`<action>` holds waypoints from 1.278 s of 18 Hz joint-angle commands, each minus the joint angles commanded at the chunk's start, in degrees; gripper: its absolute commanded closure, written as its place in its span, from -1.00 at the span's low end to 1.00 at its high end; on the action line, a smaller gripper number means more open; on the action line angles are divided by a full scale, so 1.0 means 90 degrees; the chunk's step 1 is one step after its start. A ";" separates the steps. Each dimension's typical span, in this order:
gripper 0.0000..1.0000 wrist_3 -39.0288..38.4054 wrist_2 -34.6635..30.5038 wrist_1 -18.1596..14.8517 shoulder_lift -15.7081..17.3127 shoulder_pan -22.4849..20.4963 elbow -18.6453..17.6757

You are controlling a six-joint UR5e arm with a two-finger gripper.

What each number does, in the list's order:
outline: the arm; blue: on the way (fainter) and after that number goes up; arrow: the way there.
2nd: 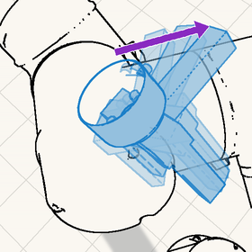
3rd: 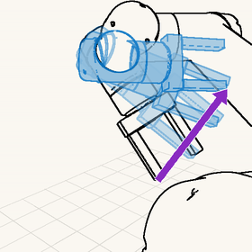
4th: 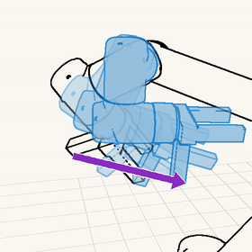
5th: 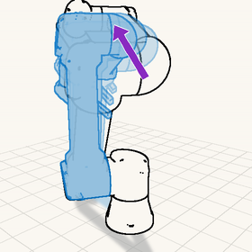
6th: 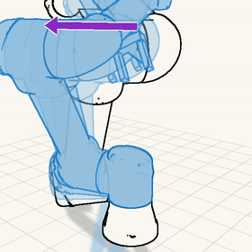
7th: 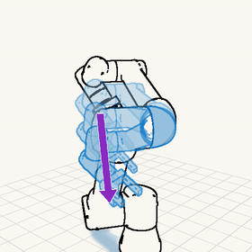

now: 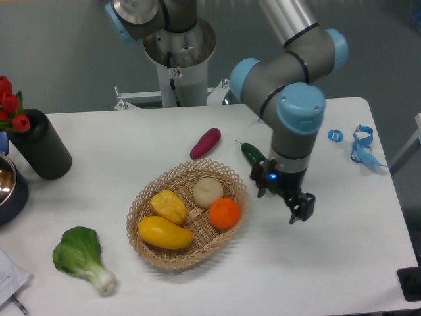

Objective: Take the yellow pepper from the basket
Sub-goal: 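Move the open gripper over the basket above the yellow pepper, then lower the gripper onto the yellow pepper in the basket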

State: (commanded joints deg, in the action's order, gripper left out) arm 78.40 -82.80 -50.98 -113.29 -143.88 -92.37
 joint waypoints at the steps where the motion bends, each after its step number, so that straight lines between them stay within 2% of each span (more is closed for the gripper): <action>1: -1.00 -0.0048 0.0136 0.0001 0.0000 0.0059 0.0000; 4: -1.00 -0.0303 0.0615 0.0001 -0.0019 0.0225 -0.0088; 8: -1.00 0.0887 0.0665 0.0010 -0.0059 0.0586 -0.0400; 14: -0.95 0.1336 0.0616 0.0040 0.0058 0.1182 -0.0839; 19: -1.00 0.2507 0.0616 0.0020 0.0419 0.1202 -0.1171; 23: -1.00 0.3427 0.0606 0.0030 0.0469 0.1085 -0.1319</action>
State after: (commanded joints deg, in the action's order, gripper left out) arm 109.24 -77.34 -50.71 -109.07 -134.12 -104.24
